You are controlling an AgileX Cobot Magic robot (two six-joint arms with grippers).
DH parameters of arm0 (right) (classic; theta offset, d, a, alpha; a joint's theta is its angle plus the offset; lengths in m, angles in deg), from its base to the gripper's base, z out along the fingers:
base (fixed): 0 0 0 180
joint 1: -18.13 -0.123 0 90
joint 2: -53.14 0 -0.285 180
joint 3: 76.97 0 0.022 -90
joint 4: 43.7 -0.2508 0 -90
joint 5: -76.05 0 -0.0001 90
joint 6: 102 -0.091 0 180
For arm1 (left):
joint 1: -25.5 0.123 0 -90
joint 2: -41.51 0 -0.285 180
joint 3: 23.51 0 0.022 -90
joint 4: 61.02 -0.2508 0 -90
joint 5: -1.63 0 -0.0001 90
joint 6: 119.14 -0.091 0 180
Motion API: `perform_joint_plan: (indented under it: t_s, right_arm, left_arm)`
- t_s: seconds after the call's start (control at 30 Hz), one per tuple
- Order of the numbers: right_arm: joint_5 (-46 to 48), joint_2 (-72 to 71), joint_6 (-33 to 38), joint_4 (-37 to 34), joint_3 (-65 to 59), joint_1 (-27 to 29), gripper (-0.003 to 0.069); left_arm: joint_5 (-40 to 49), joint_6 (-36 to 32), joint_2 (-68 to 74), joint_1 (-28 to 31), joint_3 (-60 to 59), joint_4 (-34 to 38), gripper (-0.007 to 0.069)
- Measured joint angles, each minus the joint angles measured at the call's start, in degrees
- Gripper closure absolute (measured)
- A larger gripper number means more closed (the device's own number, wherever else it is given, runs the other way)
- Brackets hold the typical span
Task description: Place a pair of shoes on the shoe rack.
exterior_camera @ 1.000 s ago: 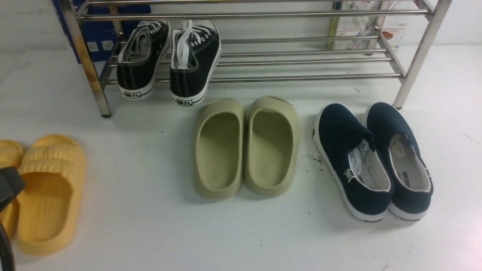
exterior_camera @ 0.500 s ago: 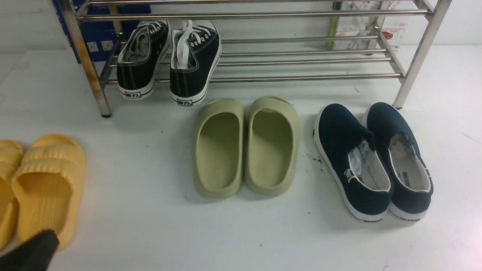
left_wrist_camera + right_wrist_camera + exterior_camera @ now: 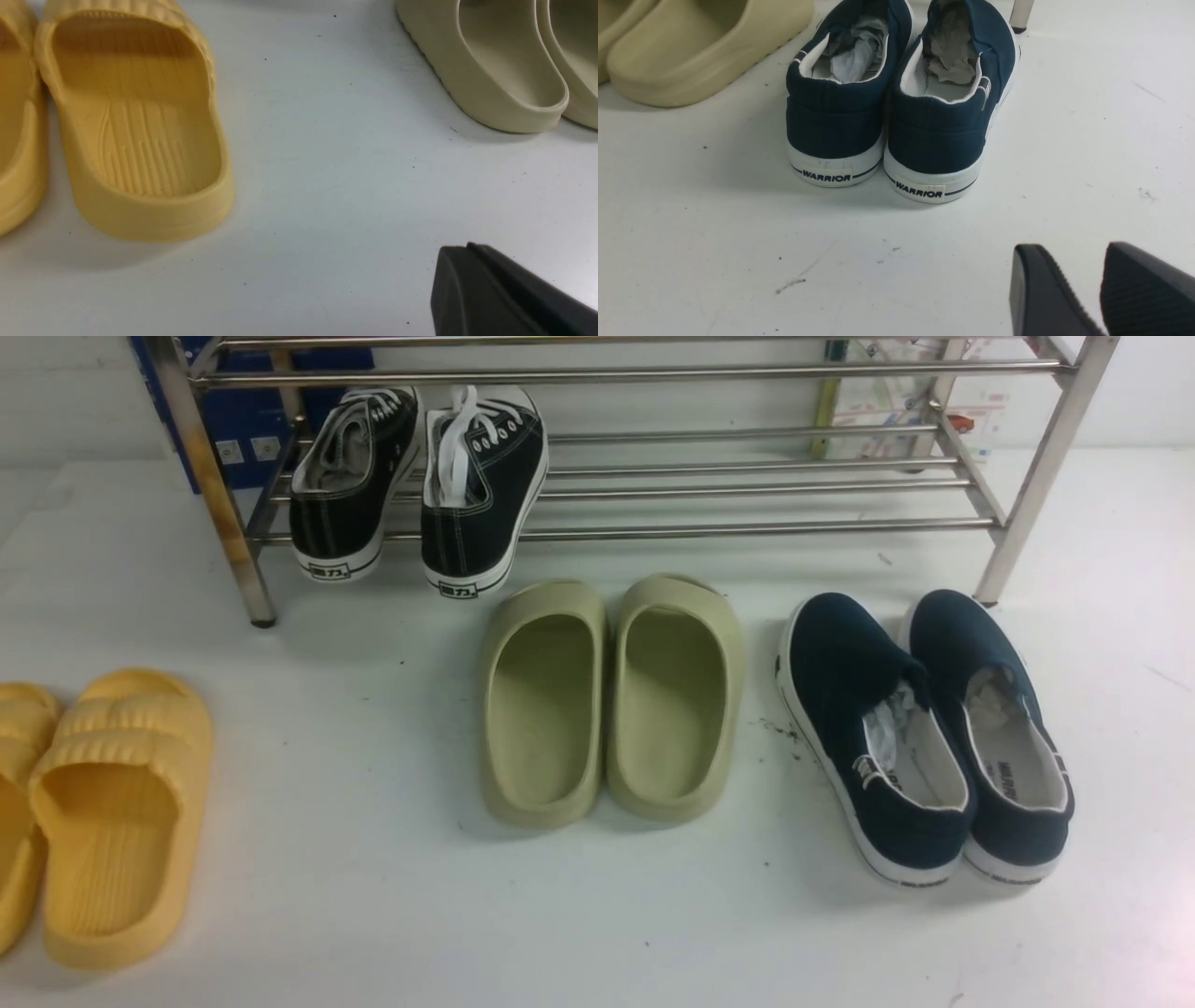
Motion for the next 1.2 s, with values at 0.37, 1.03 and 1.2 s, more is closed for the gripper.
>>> perform_joint_plan:
  t_s: [0.37, 1.03, 1.2]
  right_arm:
    - [0.0, 0.0, 0.0, 0.0, 0.0, 0.0, 0.0419]
    - [0.0, 0.0, 0.0, 0.0, 0.0, 0.0, 0.0419]
    - [0.0, 0.0, 0.0, 0.0, 0.0, 0.0, 0.0419]
  left_arm:
    - [0.0, 0.0, 0.0, 0.0, 0.0, 0.0, 0.0638]
    - [0.0, 0.0, 0.0, 0.0, 0.0, 0.0, 0.0627]
    - [0.0, 0.0, 0.0, 0.0, 0.0, 0.0, 0.0624]
